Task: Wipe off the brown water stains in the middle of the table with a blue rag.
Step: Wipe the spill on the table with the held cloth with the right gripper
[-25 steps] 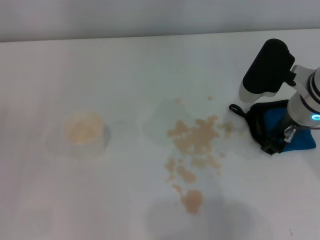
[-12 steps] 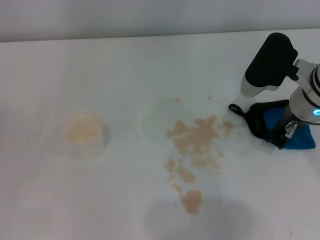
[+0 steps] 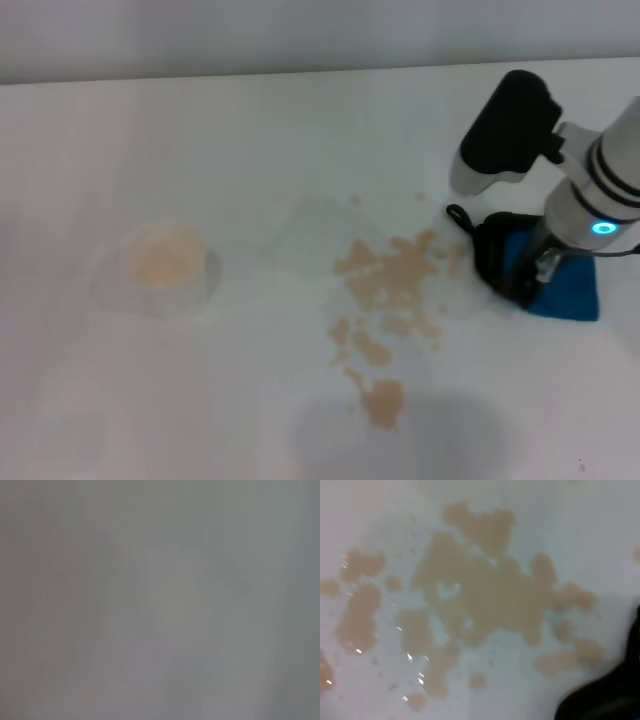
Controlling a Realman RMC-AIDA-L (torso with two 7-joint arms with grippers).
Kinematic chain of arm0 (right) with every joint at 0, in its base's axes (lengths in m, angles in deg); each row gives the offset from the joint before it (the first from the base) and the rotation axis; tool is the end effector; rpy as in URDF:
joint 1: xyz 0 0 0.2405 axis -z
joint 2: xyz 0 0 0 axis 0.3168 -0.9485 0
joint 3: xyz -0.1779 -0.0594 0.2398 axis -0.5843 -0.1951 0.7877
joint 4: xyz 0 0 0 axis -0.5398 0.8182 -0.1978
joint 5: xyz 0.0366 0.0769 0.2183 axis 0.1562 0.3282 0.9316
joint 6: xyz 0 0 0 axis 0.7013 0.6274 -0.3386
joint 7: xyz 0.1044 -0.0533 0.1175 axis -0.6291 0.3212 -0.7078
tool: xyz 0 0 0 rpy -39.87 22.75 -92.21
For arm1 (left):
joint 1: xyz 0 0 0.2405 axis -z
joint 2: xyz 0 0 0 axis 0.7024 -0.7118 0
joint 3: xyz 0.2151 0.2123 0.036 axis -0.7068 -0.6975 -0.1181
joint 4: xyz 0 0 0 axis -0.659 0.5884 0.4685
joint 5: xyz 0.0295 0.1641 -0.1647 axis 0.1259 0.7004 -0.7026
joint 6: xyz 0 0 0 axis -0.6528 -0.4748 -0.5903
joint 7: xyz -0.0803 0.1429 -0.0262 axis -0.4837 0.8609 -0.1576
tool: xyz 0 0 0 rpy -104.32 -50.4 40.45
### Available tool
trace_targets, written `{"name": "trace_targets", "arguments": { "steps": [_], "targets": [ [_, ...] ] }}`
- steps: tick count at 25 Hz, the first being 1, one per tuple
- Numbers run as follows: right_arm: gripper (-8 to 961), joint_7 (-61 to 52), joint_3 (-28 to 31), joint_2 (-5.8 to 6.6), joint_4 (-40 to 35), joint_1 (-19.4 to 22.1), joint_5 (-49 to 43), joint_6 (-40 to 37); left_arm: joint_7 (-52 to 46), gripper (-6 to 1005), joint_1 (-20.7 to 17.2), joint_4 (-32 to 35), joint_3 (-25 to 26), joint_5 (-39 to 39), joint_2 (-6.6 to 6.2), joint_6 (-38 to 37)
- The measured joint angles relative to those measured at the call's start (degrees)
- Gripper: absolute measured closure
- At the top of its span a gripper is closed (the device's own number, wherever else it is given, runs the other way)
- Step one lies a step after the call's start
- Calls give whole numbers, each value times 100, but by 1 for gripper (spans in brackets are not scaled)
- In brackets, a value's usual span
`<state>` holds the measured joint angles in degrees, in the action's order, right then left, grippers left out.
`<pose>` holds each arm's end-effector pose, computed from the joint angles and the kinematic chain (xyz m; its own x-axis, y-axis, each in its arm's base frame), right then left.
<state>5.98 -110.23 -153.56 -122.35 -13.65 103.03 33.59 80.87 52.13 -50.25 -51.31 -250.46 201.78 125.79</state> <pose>0.2914 0.3922 -0.0583 0.6358 -0.6298 0.4462 -0.4142 -0.7662 -0.4912 -0.4495 0.2672 -0.0174 0.6437 -0.0171 0.7651 0.7602 -0.1012 -0.6418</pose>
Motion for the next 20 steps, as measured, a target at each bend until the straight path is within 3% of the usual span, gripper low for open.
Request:
{"name": "trace_targets", "arguments": {
  "steps": [7,13,20],
  "targets": [
    [886,-173,-380,-46,270,-434,608,-253,-8,123,9,0,-24,0,0,0],
    [886,-274,-952,-59,826,-1122,1280,-680,-7,123,-10,-10,-32,5,2,0],
    [885,-230,-1456,-67,1000,-1363,1797,-748,8,122,-12,-77,-34,9,9,1]
  ]
}}
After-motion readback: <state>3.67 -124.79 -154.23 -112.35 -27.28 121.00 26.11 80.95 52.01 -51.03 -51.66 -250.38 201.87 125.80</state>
